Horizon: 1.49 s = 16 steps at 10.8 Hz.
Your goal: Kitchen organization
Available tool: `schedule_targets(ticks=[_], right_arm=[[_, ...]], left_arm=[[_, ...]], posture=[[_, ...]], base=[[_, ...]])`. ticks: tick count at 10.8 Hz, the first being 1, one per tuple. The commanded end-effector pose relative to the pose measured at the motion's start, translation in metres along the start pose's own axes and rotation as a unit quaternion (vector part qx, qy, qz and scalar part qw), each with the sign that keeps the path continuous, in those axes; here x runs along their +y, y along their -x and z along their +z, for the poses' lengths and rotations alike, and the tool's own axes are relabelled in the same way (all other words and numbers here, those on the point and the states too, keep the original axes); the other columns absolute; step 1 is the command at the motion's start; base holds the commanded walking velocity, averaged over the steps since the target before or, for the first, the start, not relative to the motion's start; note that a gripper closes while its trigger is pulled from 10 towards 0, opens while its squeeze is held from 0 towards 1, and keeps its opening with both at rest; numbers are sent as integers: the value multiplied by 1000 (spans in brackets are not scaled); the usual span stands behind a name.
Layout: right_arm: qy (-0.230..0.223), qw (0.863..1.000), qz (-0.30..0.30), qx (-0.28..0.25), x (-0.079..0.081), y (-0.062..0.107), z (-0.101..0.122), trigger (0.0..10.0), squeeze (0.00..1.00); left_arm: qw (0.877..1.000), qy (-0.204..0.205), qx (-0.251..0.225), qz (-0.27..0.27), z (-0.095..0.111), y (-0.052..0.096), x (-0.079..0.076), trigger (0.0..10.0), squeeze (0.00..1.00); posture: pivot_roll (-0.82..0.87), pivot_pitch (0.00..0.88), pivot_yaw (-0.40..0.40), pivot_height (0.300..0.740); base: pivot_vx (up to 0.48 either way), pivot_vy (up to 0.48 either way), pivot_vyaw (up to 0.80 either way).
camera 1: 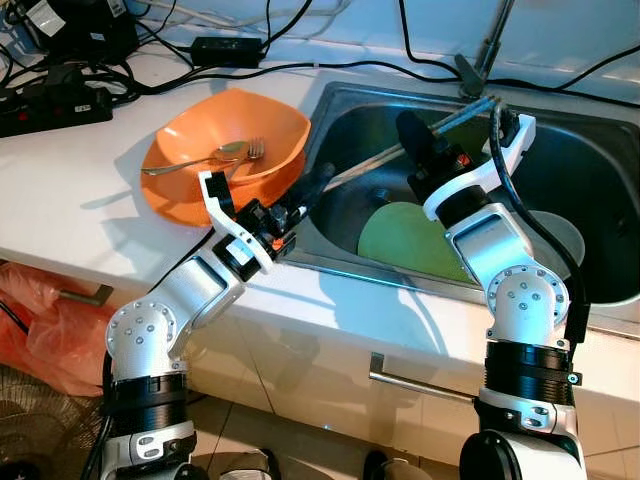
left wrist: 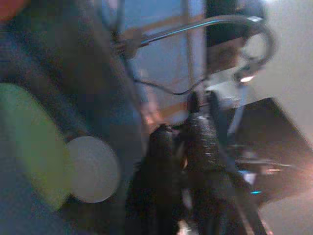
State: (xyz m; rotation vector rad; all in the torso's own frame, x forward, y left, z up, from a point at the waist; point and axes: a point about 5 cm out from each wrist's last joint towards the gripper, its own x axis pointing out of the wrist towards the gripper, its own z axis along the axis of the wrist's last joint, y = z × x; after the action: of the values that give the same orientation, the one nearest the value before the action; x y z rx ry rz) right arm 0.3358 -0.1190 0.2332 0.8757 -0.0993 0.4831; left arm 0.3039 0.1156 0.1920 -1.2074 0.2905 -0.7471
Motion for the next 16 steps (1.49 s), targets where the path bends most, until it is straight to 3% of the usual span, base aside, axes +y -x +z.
schedule_targets(ticks=[1,4,7,8,9,11,12,13,15,16], right_arm=[[11,1000,-28,-1,-9,3,2,0,0],[20,999,-26,-10,-8,1,8,0,0],[20,999,-26,-11,-10,2,6,0,0],[60,997,-44,-20,-14,3,6,0,0],[138,988,-69,-20,-20,4,9,0,0],[278,956,-91,-7,-28,5,10,0,0],[301,949,-96,-4,-31,6,11,0,0],[341,933,-117,7,-41,8,12,0,0],[386,912,-130,53,-57,10,8,0,0],[395,905,-141,73,-65,12,6,1098,0]], left_arm=[[1000,-21,-4,-7,6,-3,-8,10000,1000],[1000,-10,-13,-1,11,-3,-3,10000,1000],[996,-76,-14,41,14,-6,1,10000,1000],[988,-145,6,59,11,-6,-2,10000,1000],[980,-187,17,66,8,-6,-3,10000,1000],[955,-285,41,67,0,-12,-7,10000,1000],[945,-316,51,65,-3,-13,-8,10000,1000],[925,-368,73,60,-8,-12,-8,10000,1000],[907,-406,99,53,-18,-10,-5,10000,1000],[899,-421,110,50,-22,-9,-4,10000,1000]], posture=[[49,140,42,740],[36,141,58,740],[55,141,62,740],[67,143,66,740],[70,144,65,740],[68,143,63,740],[67,144,61,740],[69,143,59,740],[75,143,61,740],[79,143,61,740]], base=[[0,0,0],[0,0,0],[0,0,0],[0,0,0],[0,0,0],[0,0,0],[0,0,0],[0,0,0],[0,0,0],[0,0,0]])
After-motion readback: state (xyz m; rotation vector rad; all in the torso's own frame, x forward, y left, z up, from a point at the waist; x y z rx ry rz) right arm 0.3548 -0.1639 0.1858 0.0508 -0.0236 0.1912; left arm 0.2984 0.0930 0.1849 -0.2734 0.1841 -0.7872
